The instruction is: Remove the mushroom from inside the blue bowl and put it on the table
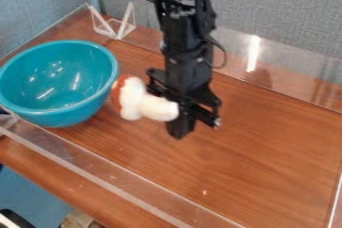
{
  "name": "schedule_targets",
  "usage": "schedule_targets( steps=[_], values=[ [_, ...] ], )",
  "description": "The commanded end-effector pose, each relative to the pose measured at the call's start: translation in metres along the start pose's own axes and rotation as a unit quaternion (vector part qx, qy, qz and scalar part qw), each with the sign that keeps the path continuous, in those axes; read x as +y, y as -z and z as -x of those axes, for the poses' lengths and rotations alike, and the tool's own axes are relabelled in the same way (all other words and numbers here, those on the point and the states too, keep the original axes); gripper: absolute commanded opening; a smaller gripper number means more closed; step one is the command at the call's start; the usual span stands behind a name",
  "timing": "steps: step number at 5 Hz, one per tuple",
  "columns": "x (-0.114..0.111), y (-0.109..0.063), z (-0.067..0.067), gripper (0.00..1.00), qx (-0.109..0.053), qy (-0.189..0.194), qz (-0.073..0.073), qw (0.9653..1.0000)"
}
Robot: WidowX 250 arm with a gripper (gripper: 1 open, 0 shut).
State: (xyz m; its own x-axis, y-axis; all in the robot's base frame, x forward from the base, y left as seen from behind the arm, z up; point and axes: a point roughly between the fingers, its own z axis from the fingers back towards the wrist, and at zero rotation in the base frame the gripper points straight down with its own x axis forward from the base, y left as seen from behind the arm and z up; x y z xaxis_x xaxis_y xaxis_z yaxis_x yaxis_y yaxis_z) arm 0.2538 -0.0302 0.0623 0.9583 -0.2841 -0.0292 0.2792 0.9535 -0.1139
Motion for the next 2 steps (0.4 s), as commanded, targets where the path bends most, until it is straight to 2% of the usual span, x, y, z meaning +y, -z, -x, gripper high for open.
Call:
schedule_targets(
  steps=[1, 2],
  values=[
    [-0.0044, -0.0024, -0.0041, 0.0, -0.014, 0.007, 0.0, 0.9999],
    [-0.0038, 0.0, -0.0023, 0.0, -0.015, 0.008, 0.003, 0.9998]
  ],
)
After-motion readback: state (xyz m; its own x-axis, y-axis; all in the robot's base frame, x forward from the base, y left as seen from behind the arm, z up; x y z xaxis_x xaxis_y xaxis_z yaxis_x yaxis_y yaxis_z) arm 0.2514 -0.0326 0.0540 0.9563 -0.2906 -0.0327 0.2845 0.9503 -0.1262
